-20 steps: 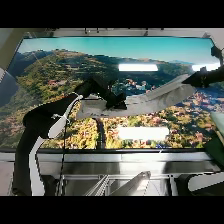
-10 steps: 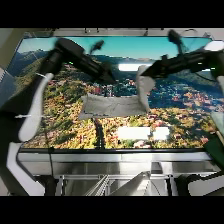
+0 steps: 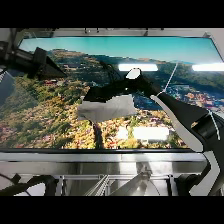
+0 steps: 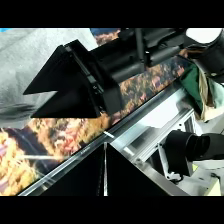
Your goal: Fold the shirts.
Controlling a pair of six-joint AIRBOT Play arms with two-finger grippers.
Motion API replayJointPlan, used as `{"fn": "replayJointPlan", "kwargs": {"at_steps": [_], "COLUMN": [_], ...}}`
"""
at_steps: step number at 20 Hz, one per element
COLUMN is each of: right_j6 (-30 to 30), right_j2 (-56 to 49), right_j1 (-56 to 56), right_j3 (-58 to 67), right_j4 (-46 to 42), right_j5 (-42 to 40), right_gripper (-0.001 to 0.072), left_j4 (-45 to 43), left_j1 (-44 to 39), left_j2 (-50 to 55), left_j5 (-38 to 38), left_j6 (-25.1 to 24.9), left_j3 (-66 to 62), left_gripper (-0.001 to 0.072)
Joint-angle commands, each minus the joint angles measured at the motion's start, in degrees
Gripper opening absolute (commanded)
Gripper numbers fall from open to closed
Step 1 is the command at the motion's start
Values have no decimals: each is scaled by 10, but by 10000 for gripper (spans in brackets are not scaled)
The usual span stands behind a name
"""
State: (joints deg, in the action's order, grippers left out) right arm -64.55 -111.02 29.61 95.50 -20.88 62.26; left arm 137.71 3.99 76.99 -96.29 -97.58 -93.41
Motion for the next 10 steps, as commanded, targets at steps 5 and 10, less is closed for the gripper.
{"fn": "replayJointPlan", "kwargs": {"at_steps": [5,10], "right_j6": [-62,-135], "right_j2": [44,118], "right_j1": [-179,-326], "right_j3": [1,-30], "right_j4": [-50,-321], "right_j5": [164,207], "right_gripper": [362,516], "left_j4": [-6,-5], "left_j1": [49,52], "left_j2": [-132,-193], "left_j5": [35,44], "left_j6": [-30,-37], "left_j3": [169,256], "left_gripper": [23,23]}}
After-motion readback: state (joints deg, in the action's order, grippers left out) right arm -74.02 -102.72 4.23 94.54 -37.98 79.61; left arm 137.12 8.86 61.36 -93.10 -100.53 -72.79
